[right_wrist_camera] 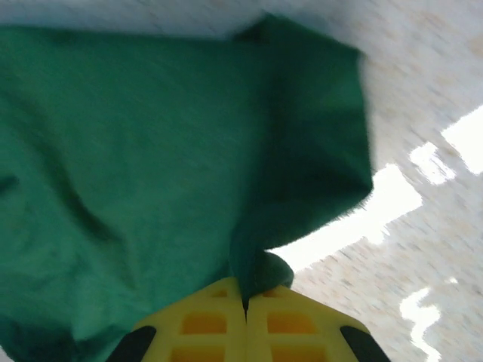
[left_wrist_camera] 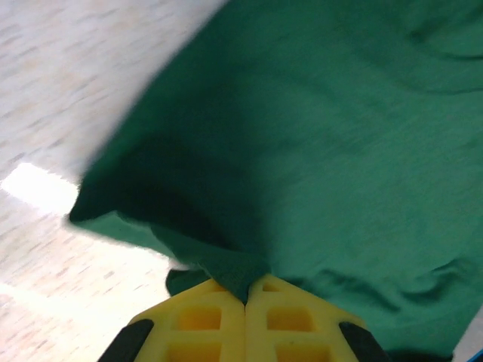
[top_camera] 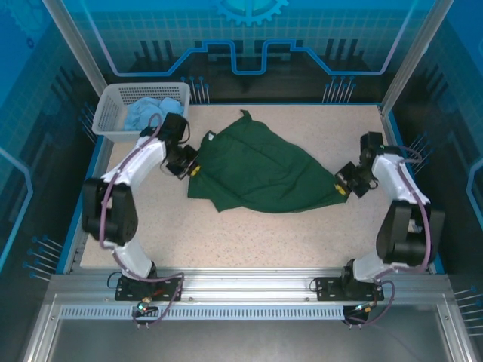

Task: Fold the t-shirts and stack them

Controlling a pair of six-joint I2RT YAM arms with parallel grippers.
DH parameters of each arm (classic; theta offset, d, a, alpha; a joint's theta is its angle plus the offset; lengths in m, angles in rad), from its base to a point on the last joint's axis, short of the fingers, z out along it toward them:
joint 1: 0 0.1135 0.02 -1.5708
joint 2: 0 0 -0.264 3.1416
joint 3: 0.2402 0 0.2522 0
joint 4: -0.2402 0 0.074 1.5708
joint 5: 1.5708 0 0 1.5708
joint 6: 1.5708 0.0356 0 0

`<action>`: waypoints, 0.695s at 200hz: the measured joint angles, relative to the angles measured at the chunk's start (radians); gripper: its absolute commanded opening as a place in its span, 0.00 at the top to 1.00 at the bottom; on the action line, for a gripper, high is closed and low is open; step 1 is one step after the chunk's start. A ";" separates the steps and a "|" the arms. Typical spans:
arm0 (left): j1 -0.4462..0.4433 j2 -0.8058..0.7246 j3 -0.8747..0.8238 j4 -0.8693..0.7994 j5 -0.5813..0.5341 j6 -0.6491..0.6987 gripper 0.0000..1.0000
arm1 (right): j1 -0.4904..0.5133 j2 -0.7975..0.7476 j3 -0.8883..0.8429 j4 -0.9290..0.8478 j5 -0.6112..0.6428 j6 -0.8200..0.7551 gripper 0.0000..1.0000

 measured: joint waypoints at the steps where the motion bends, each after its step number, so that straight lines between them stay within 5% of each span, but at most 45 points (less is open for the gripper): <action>1: -0.001 0.006 0.007 0.002 0.000 0.000 1.00 | 0.002 0.013 0.014 0.001 0.000 0.000 1.00; 34: -0.028 0.379 0.548 -0.040 0.033 0.014 1.00 | 0.023 0.343 0.440 -0.035 -0.020 0.042 1.00; 69: -0.023 0.881 1.386 -0.061 0.079 -0.014 1.00 | 0.024 0.801 1.279 -0.125 -0.086 0.080 1.00; 81: -0.013 0.872 1.374 0.008 0.094 -0.033 1.00 | 0.024 0.927 1.584 -0.131 -0.121 0.103 1.00; 96: -0.003 0.735 1.177 0.157 0.097 -0.035 1.00 | 0.025 0.932 1.715 -0.094 -0.163 0.111 1.00; 112: 0.003 0.555 1.025 0.259 0.112 0.010 1.00 | 0.032 0.799 1.648 -0.062 -0.185 0.064 1.00; 139: -0.020 0.172 0.814 0.457 0.173 0.121 1.00 | 0.095 0.366 1.280 -0.003 -0.172 -0.092 1.00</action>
